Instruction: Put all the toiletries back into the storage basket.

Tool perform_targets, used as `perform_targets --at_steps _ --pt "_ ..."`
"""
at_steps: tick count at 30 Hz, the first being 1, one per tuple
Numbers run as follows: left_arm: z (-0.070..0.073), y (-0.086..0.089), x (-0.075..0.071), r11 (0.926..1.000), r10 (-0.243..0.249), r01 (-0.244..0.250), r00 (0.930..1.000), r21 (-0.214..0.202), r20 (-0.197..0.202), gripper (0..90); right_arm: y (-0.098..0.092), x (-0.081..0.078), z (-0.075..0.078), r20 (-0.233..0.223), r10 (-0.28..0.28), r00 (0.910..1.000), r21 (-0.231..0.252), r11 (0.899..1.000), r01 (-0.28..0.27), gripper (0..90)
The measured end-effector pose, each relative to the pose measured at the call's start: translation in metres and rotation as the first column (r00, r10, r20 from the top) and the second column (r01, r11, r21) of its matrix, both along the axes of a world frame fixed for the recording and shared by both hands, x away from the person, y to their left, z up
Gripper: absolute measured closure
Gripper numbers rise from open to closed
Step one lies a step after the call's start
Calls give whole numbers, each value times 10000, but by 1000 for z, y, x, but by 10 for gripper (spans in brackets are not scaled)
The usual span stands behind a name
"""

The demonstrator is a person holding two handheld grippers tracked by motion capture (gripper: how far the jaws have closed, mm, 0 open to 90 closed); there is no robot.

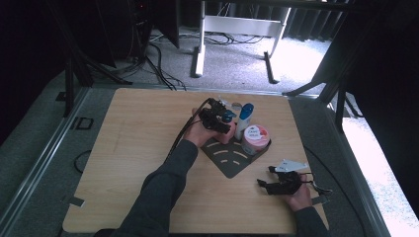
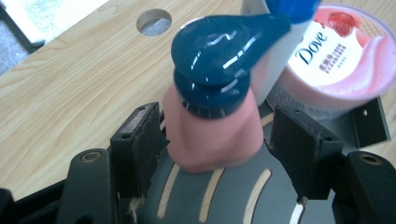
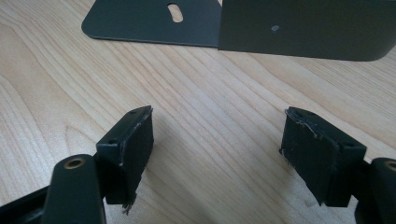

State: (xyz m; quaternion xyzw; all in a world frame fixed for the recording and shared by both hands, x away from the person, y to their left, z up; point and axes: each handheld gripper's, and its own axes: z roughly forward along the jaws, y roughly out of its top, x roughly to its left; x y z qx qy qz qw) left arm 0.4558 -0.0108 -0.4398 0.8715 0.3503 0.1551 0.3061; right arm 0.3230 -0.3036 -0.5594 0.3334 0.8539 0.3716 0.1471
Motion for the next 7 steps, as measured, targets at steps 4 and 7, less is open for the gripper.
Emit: perform_targets --at_steps 4,7 --pt "1 10 -9 9985 -36 34 10000 -544 -38 341 0 0 0 3 -3 10000 -1 10000 3 250" --pt "2 16 -15 9961 -30 34 10000 -886 41 341 0 0 0 4 -2 10000 -1 10000 2 250"
